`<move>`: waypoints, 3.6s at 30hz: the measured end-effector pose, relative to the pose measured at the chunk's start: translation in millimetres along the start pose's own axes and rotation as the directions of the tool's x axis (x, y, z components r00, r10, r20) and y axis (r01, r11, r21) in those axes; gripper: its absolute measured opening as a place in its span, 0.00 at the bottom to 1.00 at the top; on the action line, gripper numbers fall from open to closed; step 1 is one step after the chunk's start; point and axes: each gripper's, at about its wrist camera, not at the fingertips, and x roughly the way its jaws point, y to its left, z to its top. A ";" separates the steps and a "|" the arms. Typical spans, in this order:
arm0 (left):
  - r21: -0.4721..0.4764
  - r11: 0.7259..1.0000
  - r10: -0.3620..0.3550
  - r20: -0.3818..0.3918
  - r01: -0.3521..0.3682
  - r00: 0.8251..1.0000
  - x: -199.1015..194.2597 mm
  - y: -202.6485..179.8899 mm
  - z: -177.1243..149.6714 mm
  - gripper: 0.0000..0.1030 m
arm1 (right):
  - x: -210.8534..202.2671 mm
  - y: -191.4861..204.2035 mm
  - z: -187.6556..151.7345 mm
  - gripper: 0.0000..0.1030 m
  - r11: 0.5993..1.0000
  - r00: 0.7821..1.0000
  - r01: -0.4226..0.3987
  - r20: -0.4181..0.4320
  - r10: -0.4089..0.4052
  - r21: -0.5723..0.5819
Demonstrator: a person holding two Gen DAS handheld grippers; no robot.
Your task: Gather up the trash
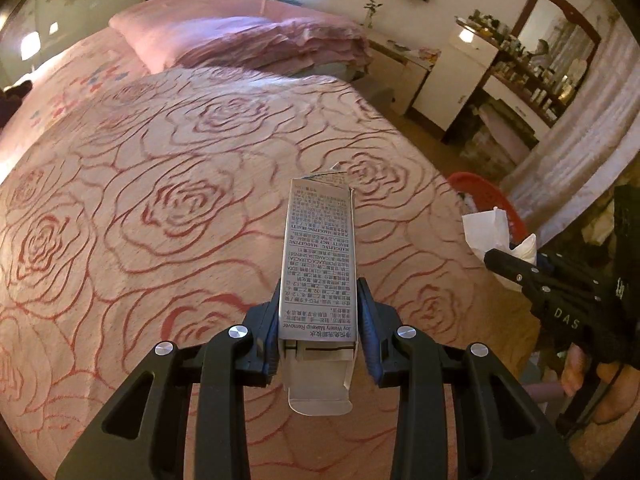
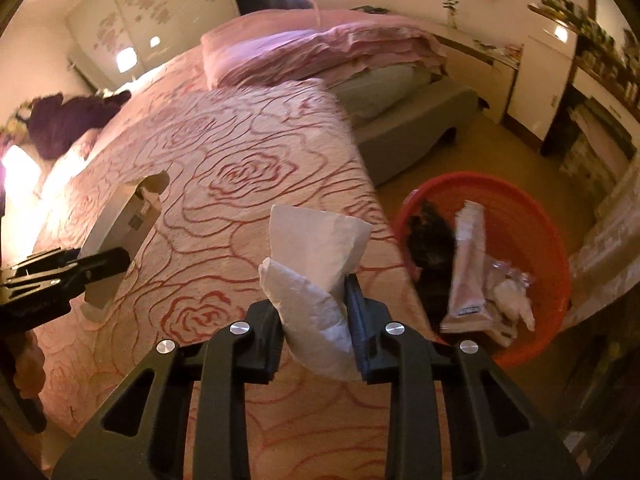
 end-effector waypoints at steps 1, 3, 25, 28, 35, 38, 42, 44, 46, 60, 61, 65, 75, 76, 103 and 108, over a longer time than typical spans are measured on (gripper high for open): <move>0.008 1.000 -0.005 -0.001 0.005 1.000 0.7 -4.3 2.1 0.30 | -3.5 -5.2 0.5 0.27 1.000 1.000 0.006 0.009 -0.006 0.013; 0.025 1.000 -0.014 -0.002 0.014 1.000 2.1 -11.2 5.6 0.30 | -9.4 -15.1 1.7 0.27 0.999 1.000 0.017 0.024 -0.018 0.036; 0.310 0.933 -0.165 -0.084 0.184 0.983 64.5 -150.7 62.6 0.30 | -38.1 -137.4 -1.7 0.27 0.938 0.971 0.209 0.055 -0.232 0.275; 0.340 0.919 -0.167 -0.123 0.200 0.978 82.6 -171.7 64.1 0.31 | -34.7 -145.8 -3.2 0.27 0.932 0.970 0.217 0.044 -0.240 0.292; 0.397 0.887 -0.170 -0.194 0.236 0.966 115.7 -205.7 64.4 0.31 | -31.5 -166.3 -11.3 0.27 0.916 0.968 0.228 0.021 -0.249 0.329; 0.400 0.885 -0.160 -0.217 0.237 0.963 128.7 -213.7 65.2 0.41 | -28.2 -171.2 -12.6 0.27 0.914 0.970 0.222 0.014 -0.241 0.340; 0.392 0.894 -0.147 -0.199 0.216 0.969 129.5 -210.2 67.0 0.58 | -21.5 -175.5 -10.3 0.27 0.915 0.971 0.223 0.004 -0.238 0.337; 0.391 0.900 -0.128 -0.183 0.191 0.975 127.1 -207.2 67.5 0.62 | -17.3 -175.5 -8.8 0.27 0.917 0.972 0.221 -0.002 -0.234 0.331; 0.386 0.907 -0.111 -0.163 0.167 0.980 122.7 -201.5 69.3 0.65 | -12.0 -175.0 -5.8 0.27 0.920 0.973 0.220 -0.008 -0.230 0.325; 0.371 0.927 -0.034 -0.056 0.053 0.998 96.6 -177.7 72.8 0.73 | -0.5 -161.1 14.4 0.64 0.930 0.982 0.176 0.012 -0.190 0.323; 0.370 0.928 -0.031 -0.054 0.049 0.998 96.1 -177.0 73.0 0.73 | -2.3 -161.3 13.9 0.65 0.930 0.981 0.177 0.014 -0.192 0.323; 0.365 0.930 -0.025 -0.046 0.040 0.999 94.3 -174.0 72.8 0.74 | -10.7 -160.8 9.0 0.69 0.925 0.980 0.181 0.021 -0.199 0.335; 0.355 0.935 -0.008 -0.029 0.018 1.000 87.1 -169.0 66.3 0.76 | -25.4 -158.1 -11.3 0.80 0.913 0.975 0.197 0.022 -0.219 0.358; 0.354 0.935 -0.005 -0.025 0.013 1.000 85.7 -168.2 65.4 0.76 | -27.2 -157.0 -13.9 0.81 0.912 0.976 0.195 0.024 -0.218 0.361; 0.322 0.946 0.027 0.064 -0.047 0.998 33.9 -153.4 41.4 0.82 | -68.3 -105.8 -42.2 0.93 0.902 0.948 0.257 0.088 -0.304 0.347; 0.303 0.952 0.023 0.075 -0.045 0.997 24.0 -145.1 35.2 0.83 | -75.7 -99.5 -44.2 0.93 0.895 0.946 0.251 0.100 -0.307 0.370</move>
